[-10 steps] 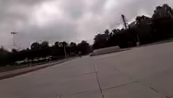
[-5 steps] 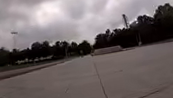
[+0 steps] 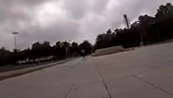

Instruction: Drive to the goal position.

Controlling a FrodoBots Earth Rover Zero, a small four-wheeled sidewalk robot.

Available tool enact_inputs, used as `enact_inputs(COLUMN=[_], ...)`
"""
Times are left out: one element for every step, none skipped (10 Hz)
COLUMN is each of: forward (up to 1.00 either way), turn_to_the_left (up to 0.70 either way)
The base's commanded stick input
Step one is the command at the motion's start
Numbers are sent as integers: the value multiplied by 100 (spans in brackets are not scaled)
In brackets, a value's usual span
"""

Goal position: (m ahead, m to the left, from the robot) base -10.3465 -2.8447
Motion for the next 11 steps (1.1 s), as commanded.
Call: enact_inputs(forward=[97,93,49,0,0,0,0,0,0,0,0], turn_to_the_left=[-8,-2,-26,-55,-55,-55,-55,-55,-55,-55,-55])
